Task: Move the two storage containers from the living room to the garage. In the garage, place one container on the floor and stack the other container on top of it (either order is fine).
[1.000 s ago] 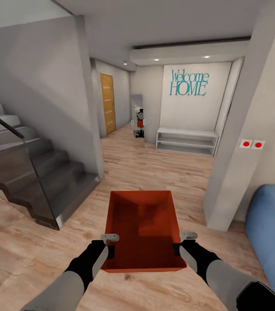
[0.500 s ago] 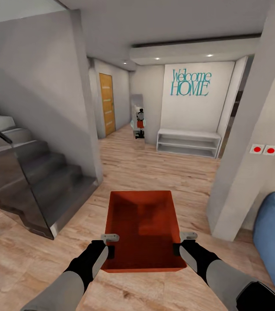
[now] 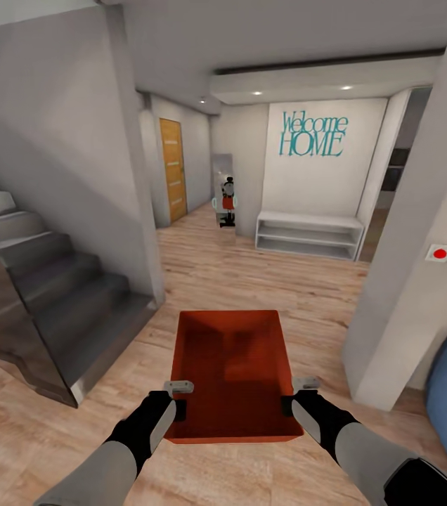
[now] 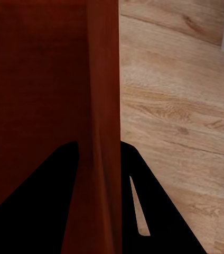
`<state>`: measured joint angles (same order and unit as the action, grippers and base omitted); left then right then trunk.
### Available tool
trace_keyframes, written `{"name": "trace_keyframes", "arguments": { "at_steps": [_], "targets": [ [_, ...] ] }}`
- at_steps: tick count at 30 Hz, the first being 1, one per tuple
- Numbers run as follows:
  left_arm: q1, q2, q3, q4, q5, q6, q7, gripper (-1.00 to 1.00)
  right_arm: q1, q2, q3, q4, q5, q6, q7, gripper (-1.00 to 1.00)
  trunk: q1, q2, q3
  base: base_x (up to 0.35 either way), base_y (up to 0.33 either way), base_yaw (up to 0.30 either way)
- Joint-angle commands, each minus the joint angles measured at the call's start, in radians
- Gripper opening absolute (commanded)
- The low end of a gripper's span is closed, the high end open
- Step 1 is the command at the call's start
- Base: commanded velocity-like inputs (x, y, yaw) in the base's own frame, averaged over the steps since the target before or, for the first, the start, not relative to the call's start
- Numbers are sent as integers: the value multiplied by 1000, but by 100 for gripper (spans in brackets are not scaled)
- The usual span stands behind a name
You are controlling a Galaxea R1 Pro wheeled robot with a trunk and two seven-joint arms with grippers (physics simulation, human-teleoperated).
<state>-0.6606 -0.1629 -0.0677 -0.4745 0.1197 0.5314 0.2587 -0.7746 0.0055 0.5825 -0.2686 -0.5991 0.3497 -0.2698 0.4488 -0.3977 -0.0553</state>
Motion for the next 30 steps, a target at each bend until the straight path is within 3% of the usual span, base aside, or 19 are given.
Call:
{"name": "trace_keyframes", "arguments": {
  "at_steps": [1,30],
  "targets": [
    [-1,2,-15,48,3,9,14,-100,-2,-1,27,-14,-16,0,0,-100,1,-2,-2,322,0,0],
    [-1,2,-15,48,3,7,14,-100,-2,-1,27,-14,-16,0,0,-100,1,-2,-2,322,0,0]
  ]
}}
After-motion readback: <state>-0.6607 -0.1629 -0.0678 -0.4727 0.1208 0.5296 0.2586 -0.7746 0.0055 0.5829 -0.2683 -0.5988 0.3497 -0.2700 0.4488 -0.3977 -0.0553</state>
